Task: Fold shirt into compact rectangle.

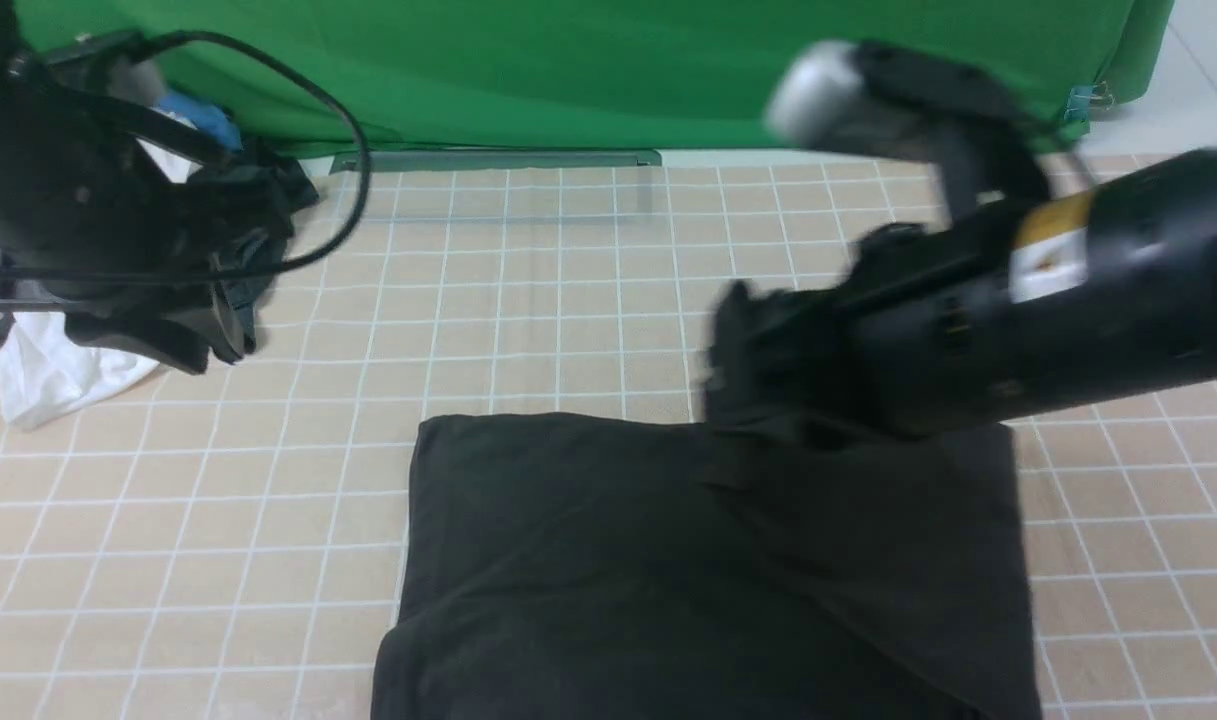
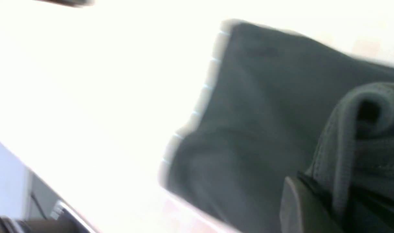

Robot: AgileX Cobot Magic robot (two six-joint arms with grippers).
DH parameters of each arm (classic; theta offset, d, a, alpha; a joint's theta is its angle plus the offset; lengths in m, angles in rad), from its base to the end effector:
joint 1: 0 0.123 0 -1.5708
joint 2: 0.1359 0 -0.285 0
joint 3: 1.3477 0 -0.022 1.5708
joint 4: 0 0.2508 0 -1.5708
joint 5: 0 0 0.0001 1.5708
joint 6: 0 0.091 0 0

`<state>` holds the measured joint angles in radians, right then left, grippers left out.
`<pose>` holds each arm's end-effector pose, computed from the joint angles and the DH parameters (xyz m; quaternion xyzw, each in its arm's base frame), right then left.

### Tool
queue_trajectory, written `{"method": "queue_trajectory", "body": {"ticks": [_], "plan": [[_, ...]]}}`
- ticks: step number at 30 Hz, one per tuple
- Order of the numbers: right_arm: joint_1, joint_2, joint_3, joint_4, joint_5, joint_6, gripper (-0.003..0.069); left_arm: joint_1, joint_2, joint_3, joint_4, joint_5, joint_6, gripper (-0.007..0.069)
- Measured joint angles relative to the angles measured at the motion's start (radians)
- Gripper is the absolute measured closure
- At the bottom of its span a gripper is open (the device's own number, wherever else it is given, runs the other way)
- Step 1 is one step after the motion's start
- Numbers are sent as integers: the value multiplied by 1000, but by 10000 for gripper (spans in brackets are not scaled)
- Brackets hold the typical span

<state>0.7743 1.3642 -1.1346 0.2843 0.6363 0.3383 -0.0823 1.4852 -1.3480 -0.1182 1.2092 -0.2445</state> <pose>0.2012 0.2180 0.3316 -0.1266 0.9074 0.3049 0.2601 0.2919 -0.0342 0.3310 -0.0919 0.9819 -0.0823 0.1434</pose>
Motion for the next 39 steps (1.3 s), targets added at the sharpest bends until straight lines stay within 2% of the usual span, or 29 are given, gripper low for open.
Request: {"method": "queue_trajectory", "body": {"ticks": [3,11,17,20,23,25,28,34,39], "plan": [[73,99,-1,3,-151,10,552,33,0,0,-27,0,18,518],[137,299,-2,17,-344,14,513,36,0,0,-43,-18,24,517],[140,337,-2,19,-350,-7,504,36,0,0,-47,-25,27,515],[134,288,-2,21,-280,-86,510,38,0,0,-47,-25,28,510],[109,218,-2,21,-192,-135,547,38,0,0,-48,-25,28,502],[60,128,-3,14,-74,-181,604,38,0,0,-50,-25,31,499],[-1,11,-3,-29,66,-215,630,38,0,0,-50,-26,32,499],[-107,-283,-3,-260,344,-231,631,39,0,0,-50,-26,35,498],[-123,-547,-3,-445,514,-245,631,39,0,0,-51,-26,35,498]]}}
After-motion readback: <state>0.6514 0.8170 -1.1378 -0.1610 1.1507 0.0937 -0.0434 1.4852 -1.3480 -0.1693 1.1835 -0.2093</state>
